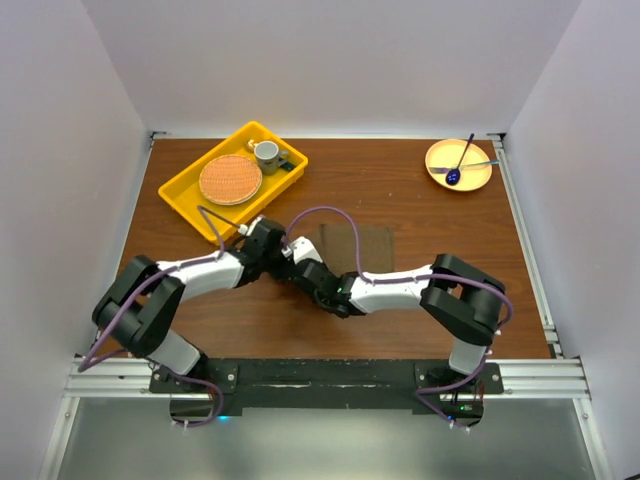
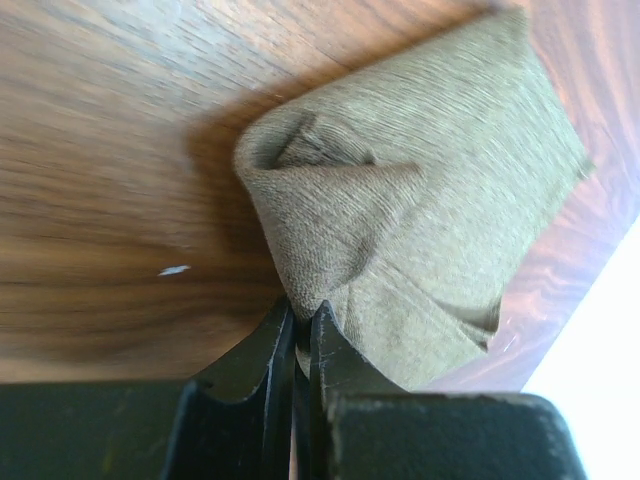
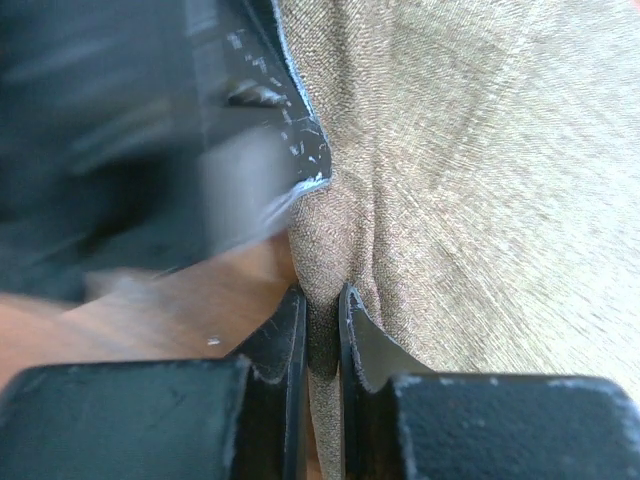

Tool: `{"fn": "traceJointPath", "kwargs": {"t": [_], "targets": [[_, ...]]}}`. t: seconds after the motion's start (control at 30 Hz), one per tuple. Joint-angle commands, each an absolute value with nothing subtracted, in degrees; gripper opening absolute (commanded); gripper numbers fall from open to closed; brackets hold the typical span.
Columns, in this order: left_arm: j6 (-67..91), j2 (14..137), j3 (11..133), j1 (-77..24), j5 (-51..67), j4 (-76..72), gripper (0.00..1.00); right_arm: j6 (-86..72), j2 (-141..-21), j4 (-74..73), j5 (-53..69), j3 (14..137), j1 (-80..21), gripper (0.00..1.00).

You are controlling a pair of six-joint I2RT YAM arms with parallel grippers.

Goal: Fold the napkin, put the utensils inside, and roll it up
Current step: Roll the napkin with the utensil

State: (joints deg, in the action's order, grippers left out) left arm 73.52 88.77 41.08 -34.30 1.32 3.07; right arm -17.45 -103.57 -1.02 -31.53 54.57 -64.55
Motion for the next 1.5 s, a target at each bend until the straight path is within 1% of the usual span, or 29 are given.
{"fn": "traceJointPath", "kwargs": {"t": [0.0, 0.03, 0.1, 0.13, 0.2, 0.23, 0.33, 0.37, 0.43, 0.5, 0.57, 0.6, 0.63, 0.67, 0.7, 0.73, 0.8, 0.83, 0.87, 0.97, 1.2, 1.37, 1.47], "targets": [[62.6, 81.7, 36.1, -33.8, 2.8, -5.3, 0.10, -21.1, -105.2, -6.2, -10.8, 52.0, -59.3, 0.00], [61.4, 79.4, 34.8, -33.8, 2.4, -5.9, 0.19, -21.7, -104.7, -4.9, -8.4, 51.6, -57.7, 0.00], [58.6, 76.6, 33.8, -33.8, 0.9, -6.4, 0.28, -22.4, -103.5, -3.9, -3.0, 50.5, -55.3, 0.00], [57.6, 74.1, 33.2, -33.7, 0.7, -6.5, 0.35, -22.8, -103.4, -3.3, 1.5, 50.5, -53.2, 0.00], [55.0, 71.8, 33.2, -33.6, 0.2, -5.3, 0.42, -23.0, -103.3, -3.5, 4.6, 51.0, -51.6, 0.00], [54.3, 69.7, 33.4, -33.7, 0.2, -4.8, 0.48, -22.8, -103.4, -4.0, 8.4, 51.2, -50.0, 0.00], [52.5, 66.1, 33.5, -33.2, -1.1, -2.3, 0.53, -22.9, -104.4, -4.0, 14.8, 52.2, -46.3, 0.00], [51.8, 65.0, 33.3, -33.1, -1.7, -1.9, 0.53, -22.9, -104.8, -4.1, 18.9, 52.5, -45.3, 0.00], [51.0, 62.2, 32.4, -33.1, -2.3, -2.0, 0.53, -23.6, -106.6, -3.9, 23.1, 53.2, -41.9, 0.00], [49.6, 61.1, 32.1, -33.1, -2.8, -2.2, 0.52, -24.7, -107.8, -2.9, 29.7, 52.9, -39.6, 0.00], [47.6, 61.2, 32.1, -33.1, -1.7, -2.8, 0.49, -25.9, -111.1, -1.7, 36.0, 53.0, -35.6, 0.00], [46.9, 61.7, 32.1, -33.0, -0.8, -4.4, 0.47, -26.6, -112.1, -1.0, 41.7, 53.1, -34.6, 0.00], [46.4, 63.6, 32.1, -33.1, -0.3, -5.6, 0.43, -27.3, -113.7, -1.0, 44.2, 53.6, -32.4, 0.00], [45.9, 64.9, 32.2, -33.1, 2.8, -6.8, 0.41, -27.3, -116.6, -1.1, 46.7, 54.3, -31.4, 0.00], [46.1, 66.3, 32.3, -33.0, 3.6, -8.9, 0.39, -27.9, -118.1, -1.1, 50.9, 55.4, -30.5, 0.00], [46.3, 69.2, 32.5, -33.0, 4.2, -9.9, 0.36, -28.4, -119.3, -2.1, 52.0, 56.2, -29.0, 0.00], [46.8, 72.3, 32.9, -32.9, 6.3, -13.9, 0.33, -26.4, -121.6, -6.2, 52.3, 59.9, -28.2, 0.00], [47.2, 75.4, 33.3, -32.9, 7.4, -15.0, 0.30, -23.3, -122.2, -11.9, 49.9, 61.4, -28.0, 0.00], [48.2, 76.7, 33.7, -32.6, 7.9, -16.9, 0.29, -22.0, -122.6, -14.1, 49.3, 62.8, -28.0, 0.00], [48.9, 81.6, 35.4, -32.5, 8.5, -19.9, 0.25, -20.8, -123.7, -16.8, 48.8, 64.9, -27.1, 0.00], [50.5, 90.4, 36.8, -31.2, 9.8, -26.0, 0.16, -22.1, -125.6, -15.6, 47.8, 64.2, -26.5, 0.00], [51.9, 93.7, 36.0, -30.4, 10.5, -31.5, 0.10, -21.4, -126.7, -15.1, 47.4, 63.9, -26.5, 0.00], [52.8, 97.0, 37.3, -30.0, 9.6, -29.0, 0.02, -21.4, -125.6, -14.8, 47.1, 63.6, -26.5, 0.00]]}}
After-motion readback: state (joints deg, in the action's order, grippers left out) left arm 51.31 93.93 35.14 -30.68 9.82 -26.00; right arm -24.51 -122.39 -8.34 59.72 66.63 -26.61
